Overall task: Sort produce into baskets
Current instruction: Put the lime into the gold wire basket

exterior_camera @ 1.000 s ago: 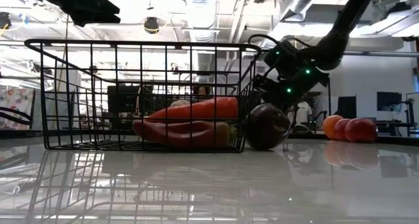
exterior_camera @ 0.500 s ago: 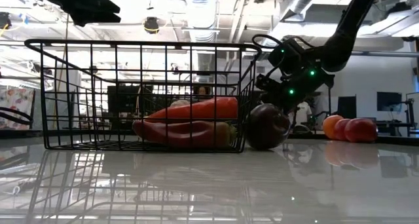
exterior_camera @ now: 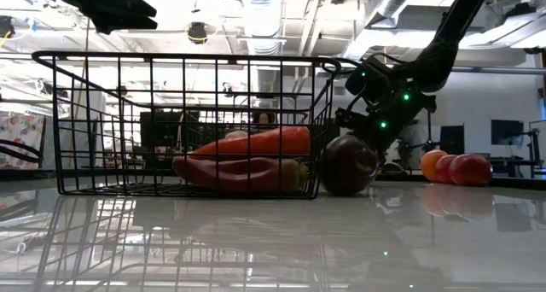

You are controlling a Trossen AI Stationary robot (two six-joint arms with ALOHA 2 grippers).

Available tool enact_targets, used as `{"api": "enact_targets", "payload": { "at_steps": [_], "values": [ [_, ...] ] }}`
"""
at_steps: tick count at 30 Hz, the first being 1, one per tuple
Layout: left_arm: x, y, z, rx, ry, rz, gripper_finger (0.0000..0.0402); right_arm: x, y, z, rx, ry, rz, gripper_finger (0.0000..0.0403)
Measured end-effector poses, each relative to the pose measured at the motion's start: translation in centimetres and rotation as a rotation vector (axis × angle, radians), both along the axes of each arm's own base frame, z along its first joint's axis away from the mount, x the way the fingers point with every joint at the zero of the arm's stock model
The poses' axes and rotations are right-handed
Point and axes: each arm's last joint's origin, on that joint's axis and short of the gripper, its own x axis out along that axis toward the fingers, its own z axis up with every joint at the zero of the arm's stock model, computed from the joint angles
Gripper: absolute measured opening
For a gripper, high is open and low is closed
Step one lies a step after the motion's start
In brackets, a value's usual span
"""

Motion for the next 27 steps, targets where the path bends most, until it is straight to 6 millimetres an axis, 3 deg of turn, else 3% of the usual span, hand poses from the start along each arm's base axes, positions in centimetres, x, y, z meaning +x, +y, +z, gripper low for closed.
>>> {"api": "enact_targets", "payload": {
  "at_steps": [10,13,19,27],
  "values": [
    [0.0,0.0,0.0,0.000,0.000,0.000,0.0249,-0.7,0.8,1.2,-0.004,0.050,-0.009,0.0248],
    [0.0,0.0,0.0,0.001,0.001,0.000,0.0249,-1.0,1.2,2.2,-0.024,0.055,-0.014,0.0245],
    [0.0,0.0,0.0,0.001,-0.002,0.000,0.0249,-1.6,2.5,6.2,-0.109,-0.055,-0.030,0.0250],
    [0.1,0.0,0.6,0.019,-0.052,-0.005,0.0249,-0.6,3.8,14.6,-0.221,-0.426,-0.004,0.0253]
  ]
}}
